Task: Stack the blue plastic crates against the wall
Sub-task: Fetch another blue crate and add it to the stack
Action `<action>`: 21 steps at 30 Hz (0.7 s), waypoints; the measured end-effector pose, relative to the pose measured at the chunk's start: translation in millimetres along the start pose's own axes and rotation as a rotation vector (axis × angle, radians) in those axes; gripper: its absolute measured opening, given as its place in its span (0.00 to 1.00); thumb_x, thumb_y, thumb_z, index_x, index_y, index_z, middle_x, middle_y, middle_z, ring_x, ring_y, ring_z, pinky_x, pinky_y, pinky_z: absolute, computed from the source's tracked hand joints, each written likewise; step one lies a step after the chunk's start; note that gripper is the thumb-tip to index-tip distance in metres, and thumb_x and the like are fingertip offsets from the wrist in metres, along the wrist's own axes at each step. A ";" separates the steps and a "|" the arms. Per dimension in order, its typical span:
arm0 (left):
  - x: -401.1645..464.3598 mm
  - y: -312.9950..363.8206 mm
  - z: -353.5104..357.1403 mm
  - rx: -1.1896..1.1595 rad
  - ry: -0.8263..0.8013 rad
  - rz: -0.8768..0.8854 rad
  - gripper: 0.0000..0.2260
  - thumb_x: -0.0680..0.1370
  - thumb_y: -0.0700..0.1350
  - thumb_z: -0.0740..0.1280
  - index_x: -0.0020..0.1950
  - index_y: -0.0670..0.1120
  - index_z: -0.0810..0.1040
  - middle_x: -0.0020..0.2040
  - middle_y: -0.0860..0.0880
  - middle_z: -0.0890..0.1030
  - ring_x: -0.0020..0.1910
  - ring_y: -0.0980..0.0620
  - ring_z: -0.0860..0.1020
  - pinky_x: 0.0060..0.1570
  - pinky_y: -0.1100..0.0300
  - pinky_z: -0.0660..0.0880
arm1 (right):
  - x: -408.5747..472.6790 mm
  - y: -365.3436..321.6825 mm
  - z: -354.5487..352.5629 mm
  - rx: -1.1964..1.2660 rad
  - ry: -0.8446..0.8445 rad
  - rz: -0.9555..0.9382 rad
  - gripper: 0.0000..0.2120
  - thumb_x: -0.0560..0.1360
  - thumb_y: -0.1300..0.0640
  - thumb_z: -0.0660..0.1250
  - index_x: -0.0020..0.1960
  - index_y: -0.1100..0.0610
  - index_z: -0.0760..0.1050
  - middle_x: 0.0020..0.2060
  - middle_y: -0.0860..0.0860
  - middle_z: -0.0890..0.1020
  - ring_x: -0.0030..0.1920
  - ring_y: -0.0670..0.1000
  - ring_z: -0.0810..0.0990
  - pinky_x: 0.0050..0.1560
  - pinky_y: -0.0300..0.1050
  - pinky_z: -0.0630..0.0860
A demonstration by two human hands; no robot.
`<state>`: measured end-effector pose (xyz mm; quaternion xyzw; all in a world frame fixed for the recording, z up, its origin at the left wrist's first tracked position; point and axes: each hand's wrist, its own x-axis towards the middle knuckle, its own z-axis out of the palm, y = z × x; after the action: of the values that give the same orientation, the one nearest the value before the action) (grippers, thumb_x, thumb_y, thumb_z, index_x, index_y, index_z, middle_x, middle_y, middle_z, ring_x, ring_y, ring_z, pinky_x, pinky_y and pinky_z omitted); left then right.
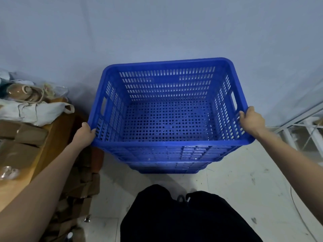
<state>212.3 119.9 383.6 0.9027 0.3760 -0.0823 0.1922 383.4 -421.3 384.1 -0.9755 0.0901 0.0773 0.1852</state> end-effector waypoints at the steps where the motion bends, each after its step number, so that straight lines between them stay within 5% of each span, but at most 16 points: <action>1: 0.7 0.7 -0.4 -0.002 -0.004 -0.005 0.09 0.80 0.45 0.60 0.51 0.40 0.65 0.40 0.42 0.74 0.37 0.44 0.76 0.33 0.51 0.73 | 0.6 0.2 -0.8 0.002 -0.014 -0.002 0.17 0.81 0.52 0.54 0.57 0.67 0.65 0.52 0.69 0.79 0.50 0.69 0.78 0.50 0.58 0.72; 6: 3.9 0.8 4.1 -0.011 0.013 -0.009 0.08 0.80 0.46 0.60 0.50 0.42 0.65 0.38 0.43 0.75 0.36 0.42 0.77 0.36 0.45 0.77 | 7.9 2.0 -3.2 -0.017 -0.059 -0.011 0.16 0.80 0.52 0.55 0.56 0.66 0.65 0.51 0.68 0.80 0.49 0.68 0.79 0.49 0.58 0.73; 12: 5.9 -1.1 22.9 -0.038 0.230 -0.039 0.12 0.78 0.51 0.61 0.46 0.43 0.66 0.39 0.41 0.77 0.35 0.41 0.78 0.36 0.44 0.80 | 4.6 -1.7 4.8 -0.049 0.123 -0.046 0.16 0.79 0.52 0.56 0.51 0.67 0.67 0.43 0.68 0.80 0.41 0.68 0.78 0.39 0.55 0.73; 16: 11.8 -1.4 21.7 -0.046 0.217 -0.054 0.11 0.77 0.52 0.61 0.46 0.44 0.67 0.40 0.41 0.78 0.37 0.40 0.79 0.40 0.41 0.80 | 6.5 -3.1 3.8 -0.034 0.112 -0.035 0.16 0.79 0.50 0.56 0.51 0.66 0.67 0.44 0.67 0.80 0.42 0.68 0.78 0.43 0.60 0.77; 21: 8.5 1.3 18.9 -0.009 0.190 -0.059 0.12 0.78 0.53 0.60 0.48 0.44 0.66 0.43 0.40 0.78 0.39 0.38 0.79 0.41 0.40 0.80 | 1.2 -0.5 2.8 -0.006 0.116 -0.019 0.16 0.78 0.51 0.57 0.52 0.66 0.67 0.46 0.67 0.80 0.44 0.68 0.78 0.40 0.53 0.71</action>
<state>219.1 116.8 364.2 0.8941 0.4193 -0.0002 0.1573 384.3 -420.0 381.5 -0.9797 0.0911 0.0193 0.1776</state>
